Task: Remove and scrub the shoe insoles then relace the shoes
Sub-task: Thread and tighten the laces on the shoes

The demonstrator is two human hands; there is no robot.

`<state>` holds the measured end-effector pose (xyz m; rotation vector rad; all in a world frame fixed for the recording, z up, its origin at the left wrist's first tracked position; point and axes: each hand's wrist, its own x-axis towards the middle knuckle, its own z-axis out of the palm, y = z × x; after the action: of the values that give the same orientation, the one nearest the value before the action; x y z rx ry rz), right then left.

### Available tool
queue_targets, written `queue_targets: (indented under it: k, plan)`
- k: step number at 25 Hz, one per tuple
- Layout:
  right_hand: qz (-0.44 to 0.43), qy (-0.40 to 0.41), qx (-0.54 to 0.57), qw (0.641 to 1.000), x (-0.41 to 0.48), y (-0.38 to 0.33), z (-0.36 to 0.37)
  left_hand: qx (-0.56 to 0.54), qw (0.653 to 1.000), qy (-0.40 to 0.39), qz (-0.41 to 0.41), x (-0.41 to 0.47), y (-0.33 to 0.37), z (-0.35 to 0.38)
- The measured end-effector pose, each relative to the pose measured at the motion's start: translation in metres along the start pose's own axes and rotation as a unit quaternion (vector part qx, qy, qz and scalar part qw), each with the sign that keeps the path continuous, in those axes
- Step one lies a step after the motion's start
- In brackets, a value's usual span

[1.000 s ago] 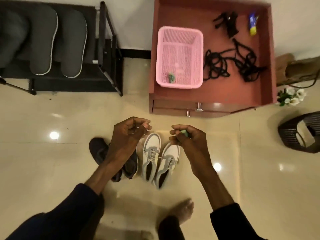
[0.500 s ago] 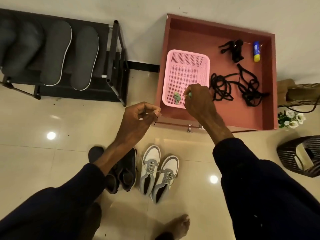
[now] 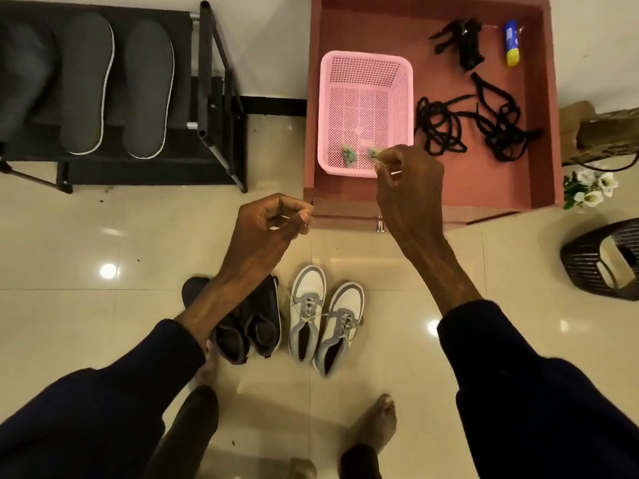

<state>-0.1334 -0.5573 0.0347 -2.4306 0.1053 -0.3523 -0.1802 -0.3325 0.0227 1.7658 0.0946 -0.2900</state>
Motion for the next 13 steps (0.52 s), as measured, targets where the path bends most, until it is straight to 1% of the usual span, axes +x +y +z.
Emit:
queue_targets:
  k: [2,3,5,7,9,11,13]
  plan:
    - [0.046,0.017,0.048,0.998,-0.038,-0.006,-0.007,-0.001,1.000,-0.006,-0.009,-0.014,-0.013,0.008]
    - [0.068,0.008,0.062,0.996,-0.061,-0.006,-0.008,-0.004,1.000,-0.011,-0.016,-0.023,-0.021,0.014]
    - [0.105,-0.039,0.079,0.991,-0.119,0.007,0.002,0.000,0.999,-0.028,-0.027,-0.043,-0.046,0.030]
    - [0.150,-0.105,0.077,0.980,-0.177,0.036,0.023,0.008,0.998,-0.040,-0.043,-0.064,-0.082,0.047]
    - [0.180,-0.153,0.058,0.970,-0.230,0.076,0.045,0.017,0.997,-0.054,-0.054,-0.085,-0.125,0.068]
    - [0.198,-0.183,0.035,0.962,-0.270,0.115,0.064,0.030,0.995,-0.063,-0.067,-0.102,-0.169,0.084]
    - [0.234,-0.194,0.009,0.953,-0.303,0.155,0.082,0.052,0.994,-0.066,-0.076,-0.115,-0.220,0.105]
